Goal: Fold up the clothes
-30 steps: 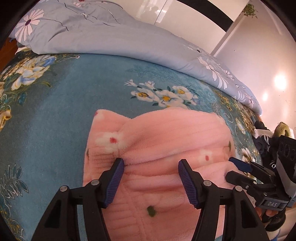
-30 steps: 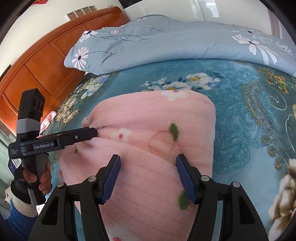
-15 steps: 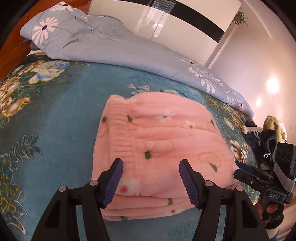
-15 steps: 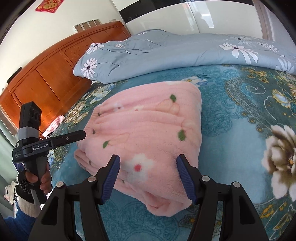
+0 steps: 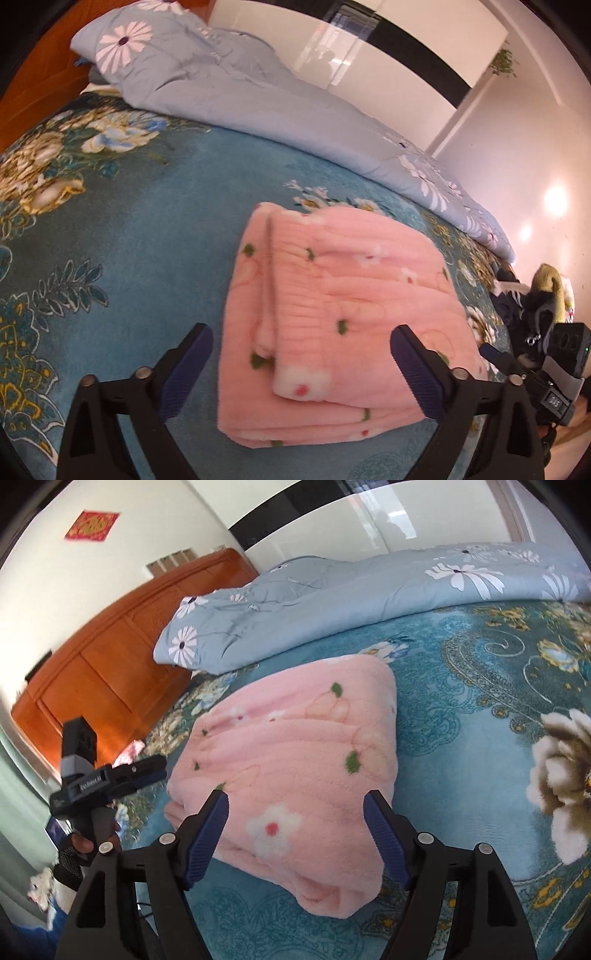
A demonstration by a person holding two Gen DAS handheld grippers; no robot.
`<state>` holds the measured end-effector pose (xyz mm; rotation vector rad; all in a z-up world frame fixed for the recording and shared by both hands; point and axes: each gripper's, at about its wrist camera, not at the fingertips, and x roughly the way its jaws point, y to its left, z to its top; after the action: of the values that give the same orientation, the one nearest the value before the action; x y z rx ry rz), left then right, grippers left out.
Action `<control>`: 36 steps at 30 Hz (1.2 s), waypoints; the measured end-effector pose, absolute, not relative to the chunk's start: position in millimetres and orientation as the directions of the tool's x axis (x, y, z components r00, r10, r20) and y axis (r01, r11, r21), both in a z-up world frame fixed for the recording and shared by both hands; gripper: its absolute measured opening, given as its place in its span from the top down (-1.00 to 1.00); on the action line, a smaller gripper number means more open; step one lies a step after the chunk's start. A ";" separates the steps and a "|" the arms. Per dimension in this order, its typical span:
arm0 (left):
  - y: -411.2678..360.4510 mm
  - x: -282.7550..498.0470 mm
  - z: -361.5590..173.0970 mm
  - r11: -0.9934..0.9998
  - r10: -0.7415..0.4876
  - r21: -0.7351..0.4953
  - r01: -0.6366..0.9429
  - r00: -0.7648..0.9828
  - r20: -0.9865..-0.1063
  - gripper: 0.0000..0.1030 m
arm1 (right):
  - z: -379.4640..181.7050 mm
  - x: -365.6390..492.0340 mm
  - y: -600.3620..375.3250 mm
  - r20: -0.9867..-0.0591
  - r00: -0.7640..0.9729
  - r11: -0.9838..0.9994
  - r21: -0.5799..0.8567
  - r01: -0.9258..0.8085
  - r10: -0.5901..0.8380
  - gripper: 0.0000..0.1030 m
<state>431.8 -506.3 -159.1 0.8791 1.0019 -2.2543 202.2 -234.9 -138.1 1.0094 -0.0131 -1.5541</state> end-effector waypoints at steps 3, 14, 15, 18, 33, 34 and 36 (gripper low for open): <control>-526.5 432.5 -181.7 -0.524 -0.075 -0.551 0.649 -0.680 -0.729 -0.97 | -154.3 182.9 -232.8 -0.565 0.146 -0.300 0.619 0.725 -0.812 -0.58; -561.9 402.8 -219.3 -0.502 0.087 -0.628 0.594 -0.688 -0.720 -1.00 | -199.5 150.4 -263.7 -0.457 0.351 -0.248 0.829 0.502 -0.817 -0.72; -562.0 399.5 -221.8 -0.504 0.103 -0.638 0.583 -0.692 -0.714 -1.00 | -201.1 149.8 -268.4 -0.452 0.361 -0.241 0.833 0.497 -0.816 -0.72; -562.1 390.7 -228.7 -0.510 0.148 -0.661 0.551 -0.700 -0.698 -1.00 | -204.6 147.4 -278.3 -0.457 0.374 -0.241 0.833 0.498 -0.807 -0.72; -566.3 390.9 -232.9 -0.477 0.183 -0.710 0.518 -0.731 -0.657 -0.98 | -212.4 136.1 -284.1 -0.395 0.442 -0.178 0.873 0.455 -0.805 -0.75; -565.1 390.8 -232.4 -0.481 0.180 -0.710 0.514 -0.735 -0.654 -0.98 | -212.4 135.9 -283.9 -0.395 0.441 -0.180 0.873 0.453 -0.806 -0.73; -563.8 392.4 -231.9 -0.475 0.178 -0.725 0.499 -0.752 -0.634 -0.93 | -212.2 135.9 -284.1 -0.397 0.438 -0.184 0.872 0.453 -0.806 -0.70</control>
<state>392.4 -563.8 -231.9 0.9950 1.4829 -2.3329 135.9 -284.1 -212.2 1.3295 -0.3513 -1.1666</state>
